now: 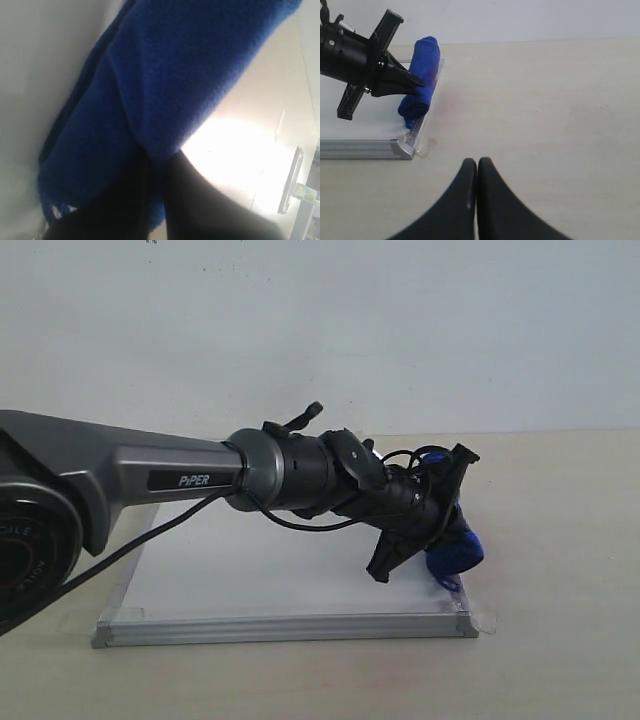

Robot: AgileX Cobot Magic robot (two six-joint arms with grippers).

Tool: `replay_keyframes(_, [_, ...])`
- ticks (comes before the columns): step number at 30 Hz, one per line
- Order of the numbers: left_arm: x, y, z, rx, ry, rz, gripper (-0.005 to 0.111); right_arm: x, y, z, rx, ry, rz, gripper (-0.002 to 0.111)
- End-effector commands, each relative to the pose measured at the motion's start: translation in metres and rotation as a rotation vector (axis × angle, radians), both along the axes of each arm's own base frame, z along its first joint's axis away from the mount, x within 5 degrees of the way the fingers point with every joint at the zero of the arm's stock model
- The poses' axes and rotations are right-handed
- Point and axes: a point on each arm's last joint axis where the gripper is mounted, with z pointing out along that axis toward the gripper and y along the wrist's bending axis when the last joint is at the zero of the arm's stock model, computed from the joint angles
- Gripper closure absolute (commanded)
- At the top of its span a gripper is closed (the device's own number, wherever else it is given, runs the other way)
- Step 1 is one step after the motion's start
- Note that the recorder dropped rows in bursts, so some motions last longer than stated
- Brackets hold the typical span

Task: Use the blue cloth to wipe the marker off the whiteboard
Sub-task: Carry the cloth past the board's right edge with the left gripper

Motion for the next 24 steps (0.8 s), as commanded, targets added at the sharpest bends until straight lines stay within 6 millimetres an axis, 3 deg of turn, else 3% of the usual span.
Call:
replay_keyframes(1, [0.002,-0.013,0.012,-0.026,-0.045,-0.024,0.103,0.000,0.000,0.001,0.000,-0.015,-0.003,0.108])
replay_keyframes(19, [0.006,-0.014,-0.004,-0.044,-0.026,0.024,0.103,0.000,0.000,0.001,0.000,-0.015,-0.003,0.108])
replay_keyframes(24, [0.006,-0.014,-0.019,-0.021,-0.006,0.011,0.103,0.000,0.000,0.001,0.000,-0.015,-0.003,0.108])
